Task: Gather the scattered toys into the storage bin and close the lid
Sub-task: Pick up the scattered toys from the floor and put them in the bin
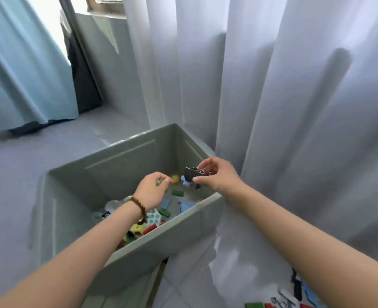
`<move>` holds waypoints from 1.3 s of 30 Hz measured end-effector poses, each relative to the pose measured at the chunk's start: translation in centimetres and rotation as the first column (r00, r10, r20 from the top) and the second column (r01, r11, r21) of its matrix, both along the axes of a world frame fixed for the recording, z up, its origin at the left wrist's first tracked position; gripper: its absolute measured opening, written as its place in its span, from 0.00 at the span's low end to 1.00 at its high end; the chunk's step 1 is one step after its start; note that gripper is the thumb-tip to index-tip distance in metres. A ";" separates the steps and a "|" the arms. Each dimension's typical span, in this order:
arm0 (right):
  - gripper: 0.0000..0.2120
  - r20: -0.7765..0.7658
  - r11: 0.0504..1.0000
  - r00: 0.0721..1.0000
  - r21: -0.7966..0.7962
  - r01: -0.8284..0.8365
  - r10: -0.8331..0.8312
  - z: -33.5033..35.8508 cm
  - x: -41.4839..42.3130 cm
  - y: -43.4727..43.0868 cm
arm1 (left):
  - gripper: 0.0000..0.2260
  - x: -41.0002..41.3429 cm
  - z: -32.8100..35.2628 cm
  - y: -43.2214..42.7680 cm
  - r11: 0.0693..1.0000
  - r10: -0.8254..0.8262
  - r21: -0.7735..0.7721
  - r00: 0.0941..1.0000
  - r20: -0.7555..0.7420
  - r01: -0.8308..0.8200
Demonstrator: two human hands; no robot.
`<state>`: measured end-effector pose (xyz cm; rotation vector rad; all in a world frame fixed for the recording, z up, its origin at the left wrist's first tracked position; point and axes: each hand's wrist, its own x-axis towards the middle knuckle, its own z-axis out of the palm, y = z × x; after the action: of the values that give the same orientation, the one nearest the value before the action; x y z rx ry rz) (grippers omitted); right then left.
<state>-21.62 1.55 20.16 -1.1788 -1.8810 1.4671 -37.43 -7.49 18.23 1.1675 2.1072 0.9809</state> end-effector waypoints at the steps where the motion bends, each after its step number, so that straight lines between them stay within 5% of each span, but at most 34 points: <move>1: 0.14 0.073 1.000 0.997 0.015 -0.019 0.018 -0.9 -1.3 0.1 | 0.10 -1.2 -1.2 -0.2 0.996 0.056 -0.080 0.994 0.091 -0.049; 4: 0.14 0.132 0.999 0.991 0.028 -0.022 0.018 -2.9 -2.7 0.5 | 0.20 -3.4 -3.4 -0.6 0.977 0.101 -0.199 0.988 0.114 -0.077; 9: 0.10 0.178 0.964 0.984 0.256 -0.071 0.025 -3.3 1.6 1.7 | 0.21 -2.8 -1.7 0.2 0.995 -0.001 -0.099 1.000 -0.006 0.000; 18: 0.11 0.310 0.954 0.939 0.296 0.050 -0.146 -7.2 18.8 1.5 | 0.17 11.2 1.3 4.1 0.886 -0.401 0.131 0.877 -0.265 0.445; 21: 0.14 0.394 0.971 0.900 0.214 0.106 -0.185 -11.3 24.9 -0.2 | 0.15 16.4 -2.4 4.9 0.835 -0.506 0.104 0.829 -0.237 0.540; 26: 0.18 0.535 0.977 0.822 0.031 0.212 -0.196 -19.2 32.8 -3.5 | 0.19 22.4 -13.3 4.1 0.743 -0.641 -0.284 0.766 -0.041 0.607; 30: 0.19 0.534 0.967 0.824 -0.044 0.251 -0.190 -24.2 35.9 -5.8 | 0.21 25.6 -20.6 2.4 0.666 -0.646 -0.444 0.761 0.058 0.599; 35: 0.19 0.577 0.994 0.816 -0.065 0.089 -0.035 -29.3 37.0 -7.2 | 0.18 29.5 -25.9 1.0 0.582 -0.704 -0.480 0.702 0.107 0.656; 39: 0.24 0.596 1.000 0.802 0.017 0.011 -0.019 -31.3 36.3 -7.8 | 0.13 31.1 -28.8 0.3 0.674 -0.618 -0.359 0.759 0.206 0.646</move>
<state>14.66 -6.28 -11.14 -1.8044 -2.2578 1.1406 -6.31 -7.19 -10.58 1.4525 1.5358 0.2222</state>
